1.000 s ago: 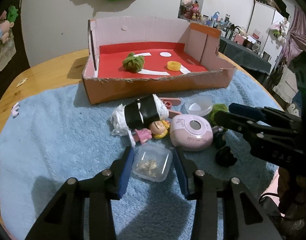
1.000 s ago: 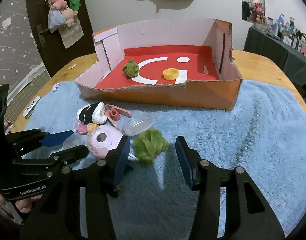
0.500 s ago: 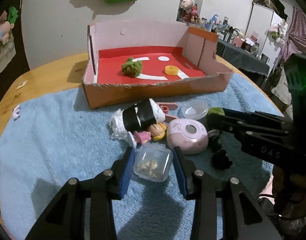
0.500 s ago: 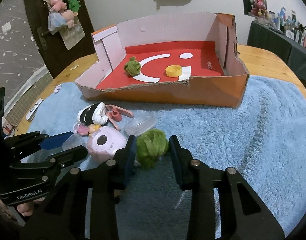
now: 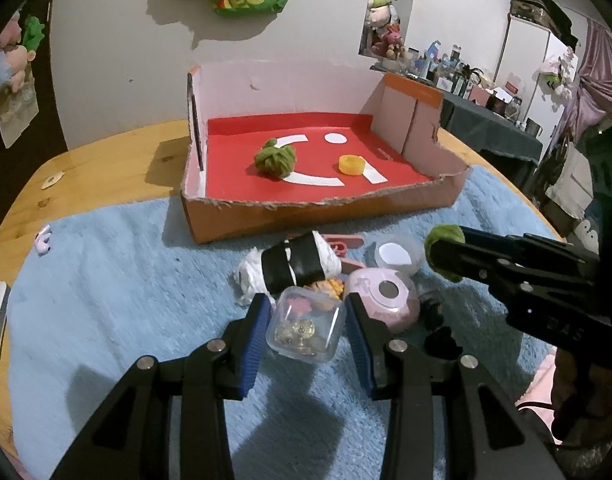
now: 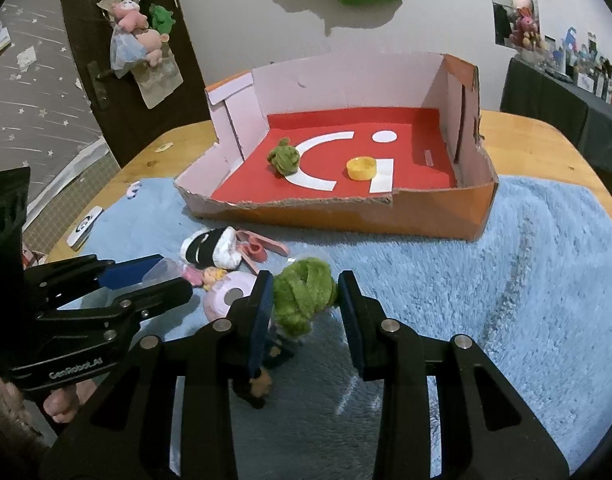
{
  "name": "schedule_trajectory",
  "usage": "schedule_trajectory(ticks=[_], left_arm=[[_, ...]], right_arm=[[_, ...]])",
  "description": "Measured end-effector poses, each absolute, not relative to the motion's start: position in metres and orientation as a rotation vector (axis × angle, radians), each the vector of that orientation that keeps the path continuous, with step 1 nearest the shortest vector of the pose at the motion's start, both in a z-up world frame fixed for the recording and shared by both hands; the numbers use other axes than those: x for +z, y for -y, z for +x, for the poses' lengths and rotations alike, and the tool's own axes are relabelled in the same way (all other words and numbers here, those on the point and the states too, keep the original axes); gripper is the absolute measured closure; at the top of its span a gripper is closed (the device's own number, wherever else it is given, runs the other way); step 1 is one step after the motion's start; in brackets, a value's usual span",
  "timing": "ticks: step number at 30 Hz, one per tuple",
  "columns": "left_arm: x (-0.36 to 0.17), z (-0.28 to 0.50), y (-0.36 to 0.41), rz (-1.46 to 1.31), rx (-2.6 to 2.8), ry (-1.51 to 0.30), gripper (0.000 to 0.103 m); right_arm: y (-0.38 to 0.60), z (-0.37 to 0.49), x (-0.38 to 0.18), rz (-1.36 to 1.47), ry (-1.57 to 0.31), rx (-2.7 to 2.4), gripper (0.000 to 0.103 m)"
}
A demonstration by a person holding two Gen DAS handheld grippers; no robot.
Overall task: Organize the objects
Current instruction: 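Carry the clear box and green bundle with both tools into the red-lined box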
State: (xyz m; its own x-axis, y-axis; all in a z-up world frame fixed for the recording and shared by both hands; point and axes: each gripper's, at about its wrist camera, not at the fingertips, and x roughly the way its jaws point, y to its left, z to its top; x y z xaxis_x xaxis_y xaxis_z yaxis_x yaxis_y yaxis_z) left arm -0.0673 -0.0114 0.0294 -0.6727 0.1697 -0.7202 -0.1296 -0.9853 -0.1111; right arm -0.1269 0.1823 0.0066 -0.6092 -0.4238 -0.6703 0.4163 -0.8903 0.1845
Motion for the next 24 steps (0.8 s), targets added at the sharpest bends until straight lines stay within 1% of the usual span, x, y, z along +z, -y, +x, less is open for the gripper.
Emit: schedule_trajectory(ticks=[24], left_arm=[[0.051, -0.093, 0.015, -1.124, 2.748, 0.102, 0.062]], right_arm=[[-0.178, -0.132, 0.027, 0.971, -0.008, -2.464, 0.071]])
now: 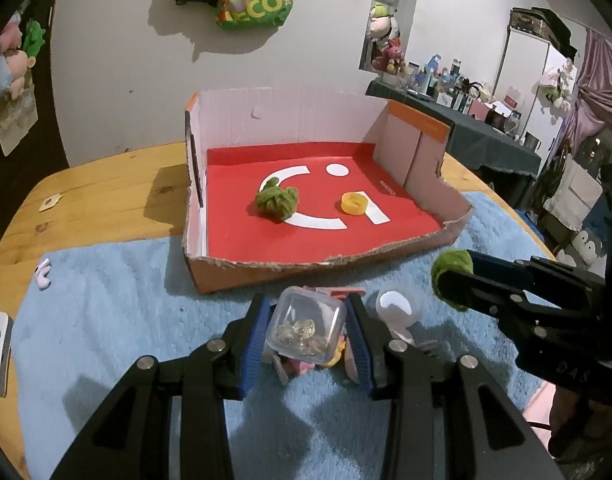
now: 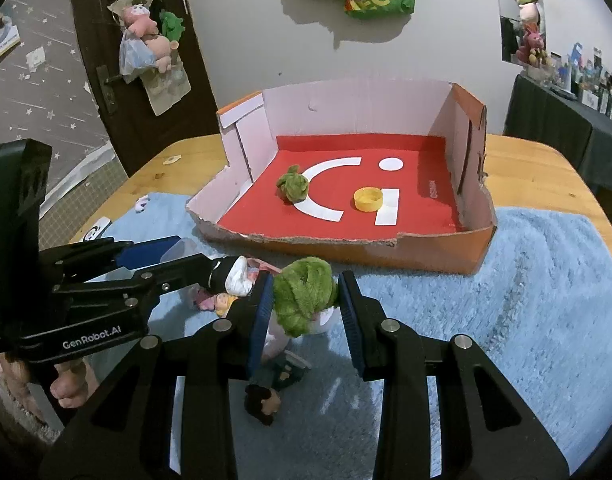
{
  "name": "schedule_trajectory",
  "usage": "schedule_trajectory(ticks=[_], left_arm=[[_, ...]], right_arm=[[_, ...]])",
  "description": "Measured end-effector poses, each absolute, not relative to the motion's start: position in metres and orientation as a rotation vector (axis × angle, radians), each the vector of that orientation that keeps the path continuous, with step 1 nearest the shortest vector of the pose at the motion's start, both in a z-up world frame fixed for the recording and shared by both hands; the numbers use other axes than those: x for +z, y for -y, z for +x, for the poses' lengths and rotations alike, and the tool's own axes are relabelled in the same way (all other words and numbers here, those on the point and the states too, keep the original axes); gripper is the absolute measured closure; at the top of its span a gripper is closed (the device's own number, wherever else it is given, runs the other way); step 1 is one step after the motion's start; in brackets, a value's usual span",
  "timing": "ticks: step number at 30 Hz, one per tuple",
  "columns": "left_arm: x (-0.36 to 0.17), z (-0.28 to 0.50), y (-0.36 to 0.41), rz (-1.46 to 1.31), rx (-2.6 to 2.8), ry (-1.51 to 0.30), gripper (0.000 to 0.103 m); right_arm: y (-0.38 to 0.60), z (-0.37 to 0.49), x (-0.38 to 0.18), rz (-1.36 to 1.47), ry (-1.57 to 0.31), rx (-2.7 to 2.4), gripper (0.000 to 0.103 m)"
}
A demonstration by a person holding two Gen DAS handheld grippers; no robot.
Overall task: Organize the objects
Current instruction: 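Carry the clear box and green bundle with both tools into the red-lined box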
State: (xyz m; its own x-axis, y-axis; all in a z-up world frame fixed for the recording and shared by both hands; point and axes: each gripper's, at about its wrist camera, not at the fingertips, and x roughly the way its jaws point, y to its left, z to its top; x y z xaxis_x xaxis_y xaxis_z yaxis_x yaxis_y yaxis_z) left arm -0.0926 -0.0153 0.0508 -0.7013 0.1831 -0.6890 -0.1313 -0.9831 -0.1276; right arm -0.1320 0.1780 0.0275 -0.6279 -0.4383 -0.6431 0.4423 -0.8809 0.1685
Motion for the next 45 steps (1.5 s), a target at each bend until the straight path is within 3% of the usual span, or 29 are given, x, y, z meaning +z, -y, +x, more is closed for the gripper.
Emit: schedule_trajectory(ticks=[45], left_arm=[[0.062, -0.164, 0.014, -1.164, 2.723, 0.137, 0.062]], right_arm=[[-0.173, -0.181, 0.049, 0.938, -0.037, -2.446, 0.071]])
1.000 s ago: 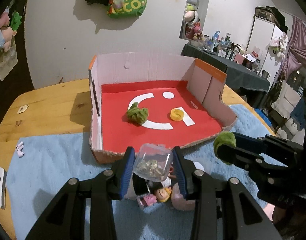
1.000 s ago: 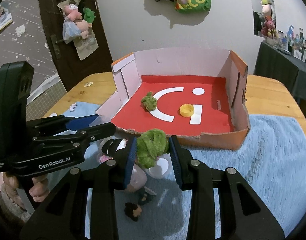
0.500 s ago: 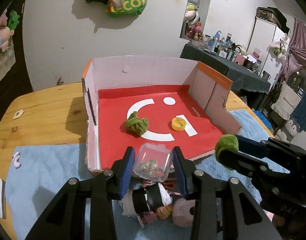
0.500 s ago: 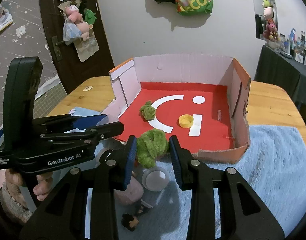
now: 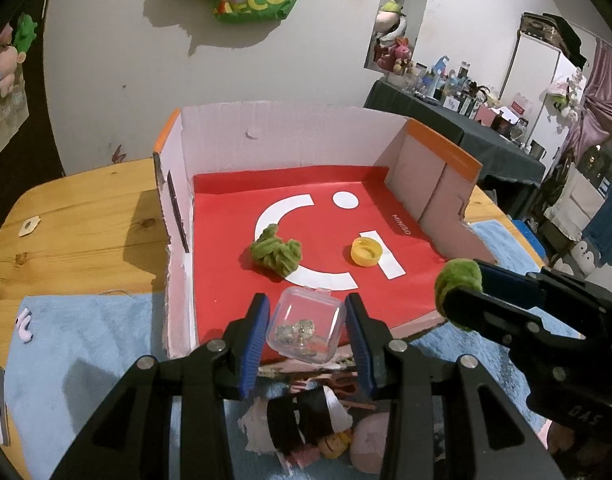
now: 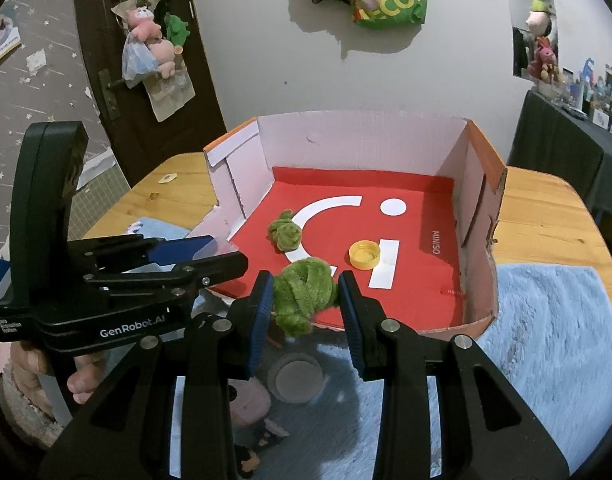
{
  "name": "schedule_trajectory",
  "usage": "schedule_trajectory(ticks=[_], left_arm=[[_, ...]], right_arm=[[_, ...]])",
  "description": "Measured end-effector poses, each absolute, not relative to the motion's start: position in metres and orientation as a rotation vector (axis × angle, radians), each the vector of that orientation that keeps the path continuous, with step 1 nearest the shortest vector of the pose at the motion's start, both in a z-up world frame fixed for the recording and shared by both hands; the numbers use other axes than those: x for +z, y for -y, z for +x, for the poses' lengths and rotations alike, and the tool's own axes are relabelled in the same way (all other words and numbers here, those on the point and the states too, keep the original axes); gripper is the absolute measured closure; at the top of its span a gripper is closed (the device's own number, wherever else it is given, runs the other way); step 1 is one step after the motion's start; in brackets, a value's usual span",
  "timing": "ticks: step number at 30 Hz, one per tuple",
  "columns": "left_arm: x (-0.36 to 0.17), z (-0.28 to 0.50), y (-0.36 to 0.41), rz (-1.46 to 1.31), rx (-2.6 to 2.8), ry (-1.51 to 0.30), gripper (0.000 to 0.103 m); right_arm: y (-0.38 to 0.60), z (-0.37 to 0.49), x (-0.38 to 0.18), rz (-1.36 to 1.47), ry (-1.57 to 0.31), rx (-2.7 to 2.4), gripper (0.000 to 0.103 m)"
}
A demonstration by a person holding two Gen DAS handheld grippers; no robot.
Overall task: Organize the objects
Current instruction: 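Carry the clear box and green bundle with both tools into the red-lined box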
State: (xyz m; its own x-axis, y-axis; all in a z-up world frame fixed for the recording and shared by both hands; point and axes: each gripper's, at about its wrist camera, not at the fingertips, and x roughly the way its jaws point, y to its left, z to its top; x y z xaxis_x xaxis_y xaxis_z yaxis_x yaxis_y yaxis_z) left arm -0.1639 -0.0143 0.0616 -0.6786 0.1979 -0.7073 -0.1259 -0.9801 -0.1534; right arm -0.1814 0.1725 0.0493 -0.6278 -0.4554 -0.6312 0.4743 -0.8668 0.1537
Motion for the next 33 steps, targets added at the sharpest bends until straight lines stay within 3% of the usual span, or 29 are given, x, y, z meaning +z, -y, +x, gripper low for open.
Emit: schedule_trajectory(ticks=[33], left_arm=[[0.027, -0.224, 0.017, -1.391, 2.635, 0.148, 0.062]], right_arm=[[-0.168, -0.252, 0.007, 1.227, -0.079, -2.329, 0.071]])
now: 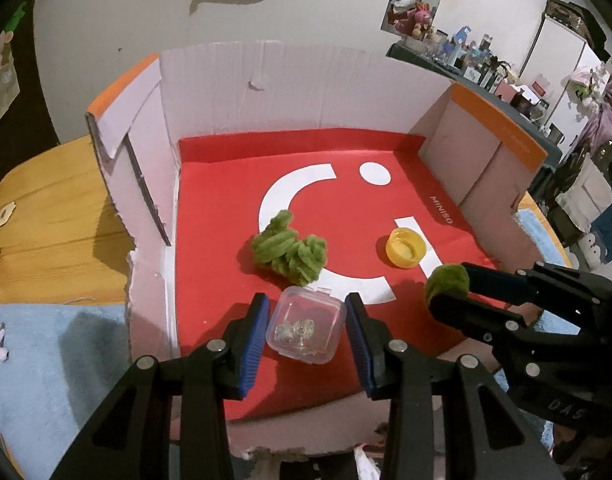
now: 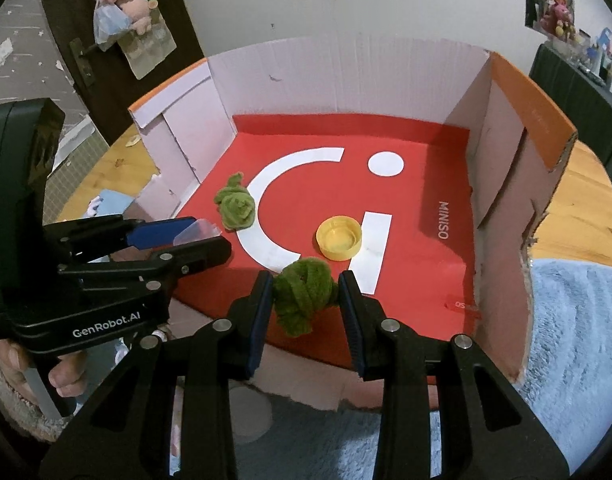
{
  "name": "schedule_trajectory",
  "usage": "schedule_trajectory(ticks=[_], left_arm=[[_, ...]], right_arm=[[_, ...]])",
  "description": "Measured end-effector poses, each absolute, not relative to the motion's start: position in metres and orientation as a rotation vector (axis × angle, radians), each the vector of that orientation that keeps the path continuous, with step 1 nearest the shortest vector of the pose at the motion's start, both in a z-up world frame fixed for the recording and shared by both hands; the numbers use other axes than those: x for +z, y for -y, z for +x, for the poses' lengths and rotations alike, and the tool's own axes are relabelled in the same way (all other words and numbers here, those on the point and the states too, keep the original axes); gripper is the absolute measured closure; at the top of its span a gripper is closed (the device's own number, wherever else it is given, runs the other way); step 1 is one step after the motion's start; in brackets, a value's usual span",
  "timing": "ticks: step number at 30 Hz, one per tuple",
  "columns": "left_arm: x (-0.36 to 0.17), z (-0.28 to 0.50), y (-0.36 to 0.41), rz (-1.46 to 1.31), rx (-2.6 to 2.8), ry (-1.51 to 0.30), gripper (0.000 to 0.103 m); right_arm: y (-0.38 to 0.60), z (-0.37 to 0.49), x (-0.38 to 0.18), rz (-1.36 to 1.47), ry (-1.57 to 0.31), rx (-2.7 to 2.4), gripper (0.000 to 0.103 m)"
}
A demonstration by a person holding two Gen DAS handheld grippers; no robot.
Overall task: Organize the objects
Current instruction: 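Carry the clear box and green bundle with both tools into the red-lined box, then lower the clear box and green bundle onto the red floor and open the right tool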
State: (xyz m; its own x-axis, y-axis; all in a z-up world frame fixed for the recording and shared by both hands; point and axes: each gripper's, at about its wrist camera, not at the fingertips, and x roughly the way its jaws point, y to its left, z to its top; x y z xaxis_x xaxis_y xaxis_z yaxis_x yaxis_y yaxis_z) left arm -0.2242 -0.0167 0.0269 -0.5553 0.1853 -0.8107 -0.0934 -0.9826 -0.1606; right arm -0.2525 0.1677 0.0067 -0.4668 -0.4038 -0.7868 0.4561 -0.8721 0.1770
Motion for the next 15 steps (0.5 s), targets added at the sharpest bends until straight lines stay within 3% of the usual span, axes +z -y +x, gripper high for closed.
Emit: schedule_trajectory(ticks=[15], left_arm=[[0.022, -0.236, 0.019, -1.447, 2.607, 0.177, 0.062]], right_arm=[[-0.165, -0.267, -0.004, 1.291, -0.08, -2.312, 0.071]])
